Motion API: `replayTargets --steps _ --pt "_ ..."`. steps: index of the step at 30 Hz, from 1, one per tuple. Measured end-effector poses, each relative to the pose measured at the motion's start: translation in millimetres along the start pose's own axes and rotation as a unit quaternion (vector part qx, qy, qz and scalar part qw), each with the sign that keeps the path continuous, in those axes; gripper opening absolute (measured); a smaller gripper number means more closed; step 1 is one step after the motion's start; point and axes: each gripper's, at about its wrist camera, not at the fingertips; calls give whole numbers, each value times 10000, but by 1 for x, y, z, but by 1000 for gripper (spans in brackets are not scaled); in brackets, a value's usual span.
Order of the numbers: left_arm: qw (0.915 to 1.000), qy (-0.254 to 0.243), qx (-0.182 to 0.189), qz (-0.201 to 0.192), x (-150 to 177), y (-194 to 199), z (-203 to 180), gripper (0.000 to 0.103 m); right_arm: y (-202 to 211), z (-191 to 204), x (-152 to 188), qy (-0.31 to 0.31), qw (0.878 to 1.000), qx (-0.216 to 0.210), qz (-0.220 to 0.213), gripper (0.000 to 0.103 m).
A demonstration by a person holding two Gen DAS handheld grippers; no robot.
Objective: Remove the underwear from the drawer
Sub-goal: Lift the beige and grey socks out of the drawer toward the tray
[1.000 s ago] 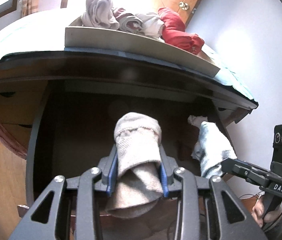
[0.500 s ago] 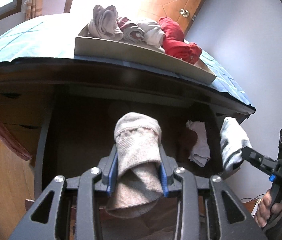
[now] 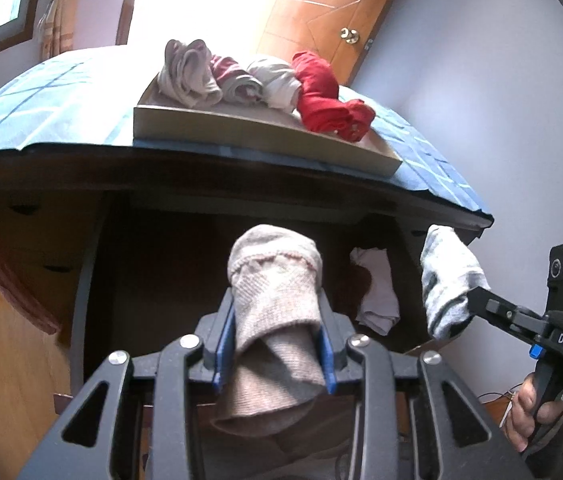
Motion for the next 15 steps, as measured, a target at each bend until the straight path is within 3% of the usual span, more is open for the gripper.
replayTargets --steps 15 --pt "9990 -118 -198 -372 -17 17 -2 34 -11 35 -15 530 9985 -111 -60 17"
Point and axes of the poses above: each gripper's, at about its wrist camera, not at the fingertips, and y roughly against the way its jaws point, z to its left, x to its underside, and after that the axes turned 9 degrees about -x, right-handed
